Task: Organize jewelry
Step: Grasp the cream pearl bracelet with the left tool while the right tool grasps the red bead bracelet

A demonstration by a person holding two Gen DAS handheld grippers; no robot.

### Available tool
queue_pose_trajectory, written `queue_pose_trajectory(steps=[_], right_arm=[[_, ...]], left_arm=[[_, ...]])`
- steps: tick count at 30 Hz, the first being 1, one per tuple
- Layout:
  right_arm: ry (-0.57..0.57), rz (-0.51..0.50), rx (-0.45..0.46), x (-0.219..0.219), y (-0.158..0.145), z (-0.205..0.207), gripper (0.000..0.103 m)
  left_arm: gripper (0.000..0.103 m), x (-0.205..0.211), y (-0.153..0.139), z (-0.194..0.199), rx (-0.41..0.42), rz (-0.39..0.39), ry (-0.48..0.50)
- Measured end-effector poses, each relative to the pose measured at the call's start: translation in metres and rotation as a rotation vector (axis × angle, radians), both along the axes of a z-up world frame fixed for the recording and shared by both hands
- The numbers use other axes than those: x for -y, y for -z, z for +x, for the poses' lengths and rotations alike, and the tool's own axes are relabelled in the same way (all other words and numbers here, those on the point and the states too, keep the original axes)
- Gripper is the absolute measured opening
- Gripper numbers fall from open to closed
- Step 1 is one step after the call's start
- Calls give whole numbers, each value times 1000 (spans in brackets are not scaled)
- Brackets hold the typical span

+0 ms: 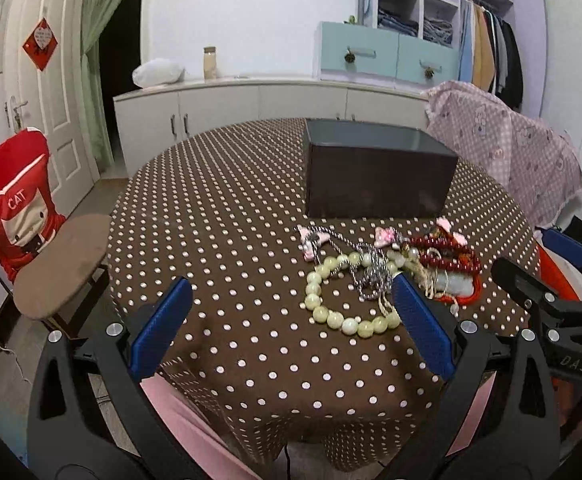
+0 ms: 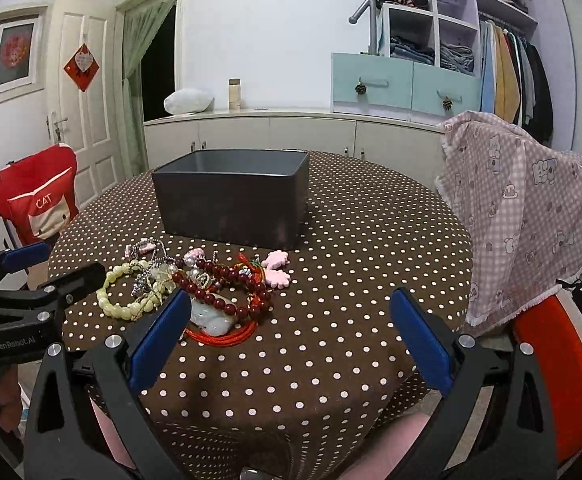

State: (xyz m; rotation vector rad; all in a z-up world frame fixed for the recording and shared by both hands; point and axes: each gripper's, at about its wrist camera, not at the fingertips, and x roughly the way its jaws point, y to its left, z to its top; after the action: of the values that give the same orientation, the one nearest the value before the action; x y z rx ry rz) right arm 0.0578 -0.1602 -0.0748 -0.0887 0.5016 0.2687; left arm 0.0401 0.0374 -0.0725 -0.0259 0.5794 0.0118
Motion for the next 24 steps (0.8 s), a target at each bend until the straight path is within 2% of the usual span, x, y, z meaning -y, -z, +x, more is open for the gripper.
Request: queue_pose_trajectory(steps=[11, 15, 18, 21, 24], right_arm=[[-44, -57, 8, -11, 6, 0, 95], [-63, -76, 27, -15, 5, -1, 95], [-99, -93, 36, -22, 5, -1, 95], [-145, -98, 37, -26, 3, -3, 95], [-183, -105, 39, -31, 3, -4, 86]], left_arm=[[97, 1, 10, 8, -42, 19, 24], [83, -3, 14, 11, -55, 6, 15], [81, -9, 16, 15, -63, -26, 17], [74, -7, 16, 15, -60, -8, -4], [67, -6, 15, 15, -59, -8, 5]])
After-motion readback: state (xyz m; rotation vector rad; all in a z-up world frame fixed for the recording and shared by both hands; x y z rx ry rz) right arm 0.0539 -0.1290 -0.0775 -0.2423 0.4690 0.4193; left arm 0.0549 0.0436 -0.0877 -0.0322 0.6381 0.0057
